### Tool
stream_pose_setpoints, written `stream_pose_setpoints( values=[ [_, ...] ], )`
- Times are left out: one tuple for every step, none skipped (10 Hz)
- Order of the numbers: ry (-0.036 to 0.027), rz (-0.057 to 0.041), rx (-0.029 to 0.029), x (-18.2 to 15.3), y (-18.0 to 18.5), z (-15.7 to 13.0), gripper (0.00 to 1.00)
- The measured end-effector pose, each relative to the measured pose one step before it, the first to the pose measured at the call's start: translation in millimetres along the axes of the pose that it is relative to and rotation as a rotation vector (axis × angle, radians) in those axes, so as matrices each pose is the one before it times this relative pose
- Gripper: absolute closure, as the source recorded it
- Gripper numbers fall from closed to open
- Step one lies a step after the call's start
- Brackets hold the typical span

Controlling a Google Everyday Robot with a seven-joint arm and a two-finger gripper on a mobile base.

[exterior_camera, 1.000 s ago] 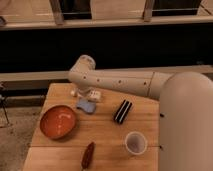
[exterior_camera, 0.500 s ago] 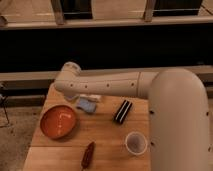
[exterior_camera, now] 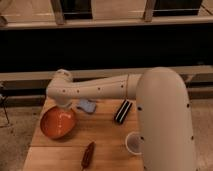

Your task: Push the ceramic bowl across the table

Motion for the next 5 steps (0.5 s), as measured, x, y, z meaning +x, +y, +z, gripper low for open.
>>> stream_pose_setpoints(
  values=[
    [-0.01323,-0.01077,-0.02105,-4.44,3.76,7.76,1.00],
    [-0.00892,-0.00483,-0.02065,-2.89,3.96,7.26,1.00],
    [-0.00939,-0.00279,-0.02008,-2.86,4.16,7.11,1.00],
    [-0.00868,-0.00097,-0.01974,-1.93,3.93,5.84,1.00],
    [-0.00100,-0.00115,-0.01528,0.12,3.14,2.86,1.00]
  ],
)
